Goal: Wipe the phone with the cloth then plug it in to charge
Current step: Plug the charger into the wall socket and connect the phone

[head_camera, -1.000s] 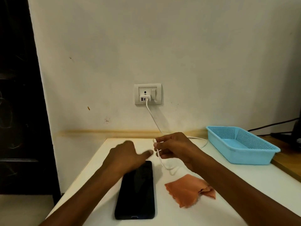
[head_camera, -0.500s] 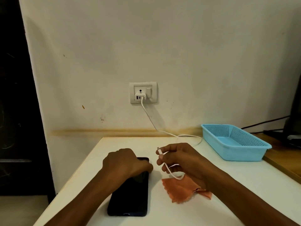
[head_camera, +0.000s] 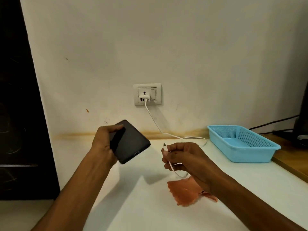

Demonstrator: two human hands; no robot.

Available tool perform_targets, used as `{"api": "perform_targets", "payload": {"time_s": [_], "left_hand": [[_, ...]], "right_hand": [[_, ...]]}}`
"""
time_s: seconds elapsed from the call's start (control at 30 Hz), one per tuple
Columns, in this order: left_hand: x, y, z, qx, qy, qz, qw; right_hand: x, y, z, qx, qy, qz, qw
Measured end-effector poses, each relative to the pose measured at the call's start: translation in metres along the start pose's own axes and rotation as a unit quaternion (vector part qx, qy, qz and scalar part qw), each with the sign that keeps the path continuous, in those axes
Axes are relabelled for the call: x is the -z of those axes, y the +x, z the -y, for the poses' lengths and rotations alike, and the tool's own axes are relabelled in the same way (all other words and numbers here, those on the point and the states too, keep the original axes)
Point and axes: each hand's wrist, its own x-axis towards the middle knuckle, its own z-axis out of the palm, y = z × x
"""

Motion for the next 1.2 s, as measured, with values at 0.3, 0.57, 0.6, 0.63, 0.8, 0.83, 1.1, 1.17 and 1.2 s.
{"api": "perform_targets", "payload": {"time_s": [0.3,0.57,0.6,0.63,0.8,0.83,1.1,1.17,1.2], "left_hand": [[-0.026,0.006,0.014,-0.004,-0.2,0.1,0.975],[-0.024,0.011,0.008,-0.024,-0.218,0.132,0.967],[-0.024,0.012,0.008,-0.021,-0.214,0.131,0.968],[-0.024,0.013,0.009,-0.019,-0.211,0.132,0.968],[-0.027,0.017,0.012,-0.019,-0.208,0.143,0.967],[-0.027,0.017,0.012,-0.02,-0.208,0.143,0.967],[-0.029,0.017,0.012,-0.017,-0.198,0.165,0.966],[-0.03,0.017,0.011,-0.023,-0.192,0.172,0.966],[-0.031,0.016,0.011,-0.024,-0.19,0.176,0.966]], "right_hand": [[-0.011,0.0,-0.001,0.089,-0.071,-0.011,0.993],[-0.013,0.003,-0.005,0.031,-0.074,-0.007,0.997],[-0.014,0.003,-0.005,0.024,-0.067,-0.002,0.997],[-0.014,0.003,-0.004,0.019,-0.059,0.003,0.998],[-0.012,0.001,-0.002,0.006,-0.025,0.031,0.999],[-0.012,0.001,-0.002,0.005,-0.024,0.035,0.999],[-0.014,0.001,-0.001,-0.012,-0.015,0.05,0.999],[-0.015,0.001,-0.001,-0.02,-0.001,0.045,0.999],[-0.015,0.001,-0.001,-0.027,0.006,0.041,0.999]]}}
